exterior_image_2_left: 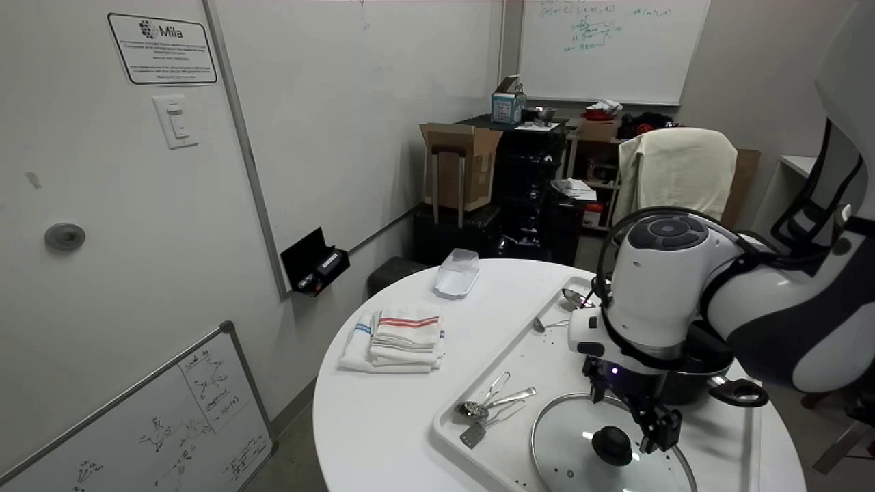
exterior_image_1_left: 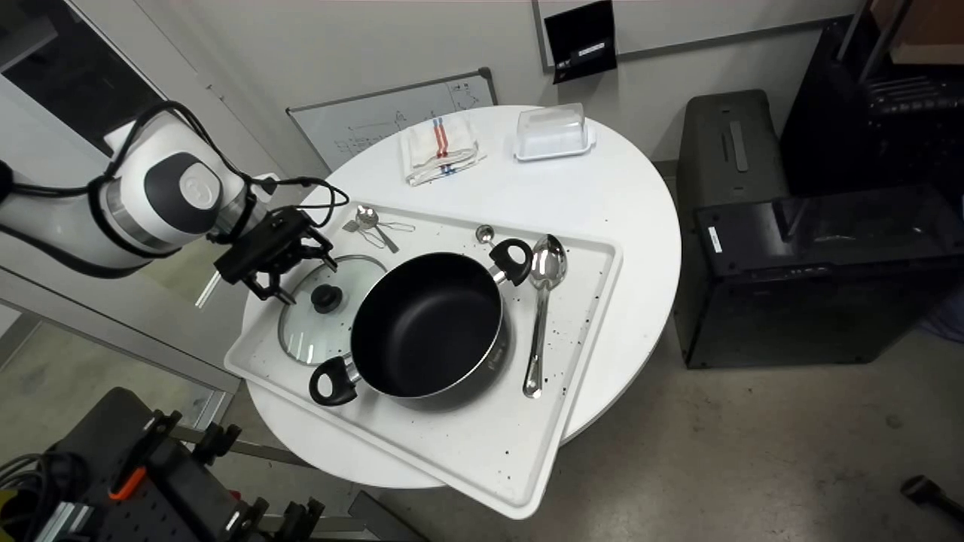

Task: Put the glass lid on the black pot.

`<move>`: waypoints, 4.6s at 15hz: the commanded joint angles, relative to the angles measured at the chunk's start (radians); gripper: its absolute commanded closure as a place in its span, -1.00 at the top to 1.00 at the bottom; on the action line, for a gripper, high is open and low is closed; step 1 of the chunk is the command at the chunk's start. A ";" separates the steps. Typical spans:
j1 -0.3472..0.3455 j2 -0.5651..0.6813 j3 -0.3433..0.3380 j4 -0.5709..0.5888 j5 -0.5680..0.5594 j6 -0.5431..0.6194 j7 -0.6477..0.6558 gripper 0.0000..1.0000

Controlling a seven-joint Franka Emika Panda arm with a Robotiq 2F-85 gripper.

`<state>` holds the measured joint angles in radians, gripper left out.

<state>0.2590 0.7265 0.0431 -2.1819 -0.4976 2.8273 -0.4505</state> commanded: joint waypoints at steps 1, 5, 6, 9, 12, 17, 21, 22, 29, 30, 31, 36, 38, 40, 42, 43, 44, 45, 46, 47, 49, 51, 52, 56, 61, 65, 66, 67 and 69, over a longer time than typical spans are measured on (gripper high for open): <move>0.039 0.044 -0.031 0.034 -0.047 0.023 0.049 1.00; 0.051 0.072 -0.039 0.053 -0.052 0.016 0.059 1.00; 0.052 0.078 -0.042 0.057 -0.052 0.015 0.060 1.00; 0.054 0.090 -0.045 0.064 -0.051 0.016 0.061 1.00; 0.053 0.093 -0.045 0.070 -0.050 0.018 0.060 1.00; 0.054 0.096 -0.045 0.078 -0.052 0.022 0.060 0.04; 0.054 0.096 -0.044 0.080 -0.051 0.021 0.059 -0.50; 0.053 0.095 -0.043 0.079 -0.051 0.021 0.058 -0.50; 0.036 0.044 -0.019 0.052 -0.038 -0.008 0.043 -0.50; 0.032 0.032 -0.012 0.045 -0.035 -0.012 0.039 -0.50; 0.031 0.019 -0.008 0.039 -0.034 -0.013 0.038 -0.50; 0.020 -0.048 0.020 0.010 -0.029 -0.021 0.030 -0.50; 0.010 -0.081 0.036 -0.006 -0.023 -0.028 0.024 -0.50; -0.001 -0.113 0.051 -0.022 -0.015 -0.040 0.019 -0.50; -0.011 -0.137 0.060 -0.033 -0.008 -0.056 0.020 -0.50; -0.019 -0.150 0.066 -0.038 -0.002 -0.067 0.019 -0.50; -0.026 -0.163 0.069 -0.044 0.003 -0.081 0.021 -0.50; -0.033 -0.177 0.071 -0.051 0.007 -0.094 0.022 -0.50; -0.042 -0.194 0.073 -0.058 0.012 -0.107 0.023 -0.50; -0.049 -0.211 0.075 -0.066 0.016 -0.116 0.024 -0.50; -0.068 -0.248 0.082 -0.085 0.026 -0.129 0.021 -0.50; -0.085 -0.278 0.089 -0.100 0.039 -0.140 0.019 -0.50; -0.096 -0.290 0.092 -0.107 0.047 -0.145 0.017 -0.50; -0.132 -0.330 0.094 -0.130 0.094 -0.171 0.019 -0.50; -0.179 -0.359 0.080 -0.159 0.153 -0.176 0.033 -0.50; -0.218 -0.371 0.062 -0.177 0.185 -0.173 0.046 -0.50; -0.225 -0.373 0.055 -0.181 0.189 -0.171 0.054 -0.50; -0.233 -0.373 0.049 -0.183 0.193 -0.172 0.061 -0.50; -0.248 -0.377 0.035 -0.190 0.202 -0.171 0.078 -0.50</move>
<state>0.0253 0.4002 0.0916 -2.3409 -0.3260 2.6724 -0.3986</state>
